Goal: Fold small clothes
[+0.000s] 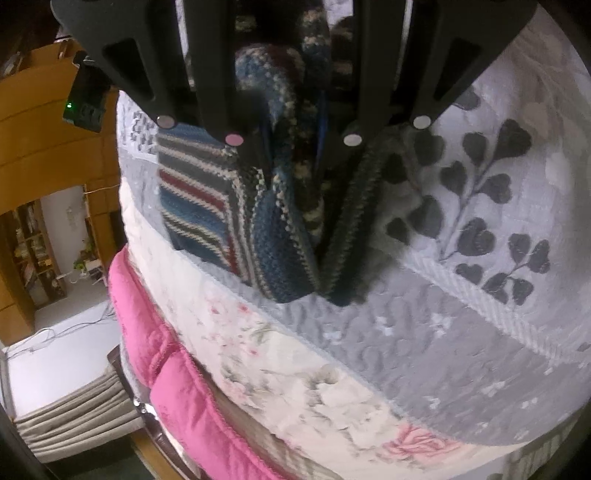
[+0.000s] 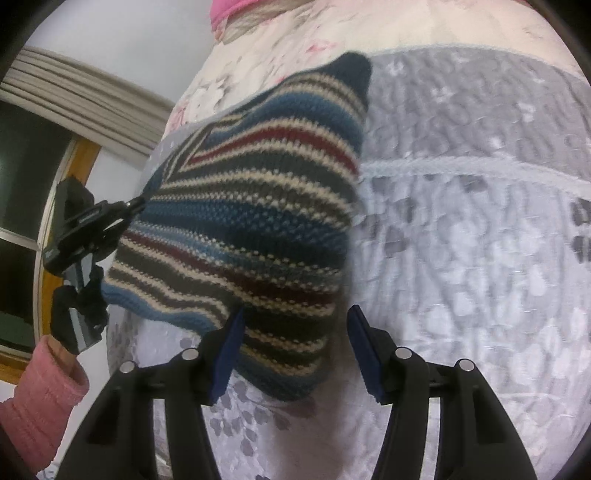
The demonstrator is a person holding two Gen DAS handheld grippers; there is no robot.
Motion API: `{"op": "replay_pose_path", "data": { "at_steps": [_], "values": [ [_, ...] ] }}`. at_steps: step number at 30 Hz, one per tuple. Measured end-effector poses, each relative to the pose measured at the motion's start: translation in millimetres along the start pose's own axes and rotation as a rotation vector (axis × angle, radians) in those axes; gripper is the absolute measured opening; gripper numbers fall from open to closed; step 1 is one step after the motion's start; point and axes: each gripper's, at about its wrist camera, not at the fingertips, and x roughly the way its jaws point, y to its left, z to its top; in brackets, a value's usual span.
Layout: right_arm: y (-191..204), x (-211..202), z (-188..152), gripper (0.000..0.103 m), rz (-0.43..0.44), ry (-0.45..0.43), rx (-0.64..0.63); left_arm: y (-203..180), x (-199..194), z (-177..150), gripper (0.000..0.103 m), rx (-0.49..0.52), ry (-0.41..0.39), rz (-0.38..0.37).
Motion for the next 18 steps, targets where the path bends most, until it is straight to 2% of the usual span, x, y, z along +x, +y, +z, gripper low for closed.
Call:
{"op": "replay_pose_path", "data": {
  "at_steps": [5,8,10,12,13,15,18],
  "values": [
    [11,26,2,0.059,-0.035,0.038,-0.017,22,11,-2,0.017,-0.033,0.014,0.035],
    [13,38,3,0.059,-0.053,0.052,-0.018,17,6,-3,0.02,-0.019,0.01,0.031],
    [12,40,4,0.059,-0.057,0.055,-0.019,10,-5,-4,0.032,-0.02,0.005,0.036],
    [12,38,5,0.059,-0.054,0.053,-0.02,2,-20,-9,0.038,-0.016,-0.007,0.03],
    [12,39,6,0.059,-0.055,0.051,-0.021,-6,-31,-15,0.051,0.002,-0.009,0.026],
    [12,32,5,0.059,-0.061,0.041,-0.028,-20,-42,-27,0.066,0.036,0.005,0.056],
    [13,23,2,0.059,-0.071,0.029,-0.039,-32,-46,-45,0.073,0.066,0.037,0.05]
  ]
}}
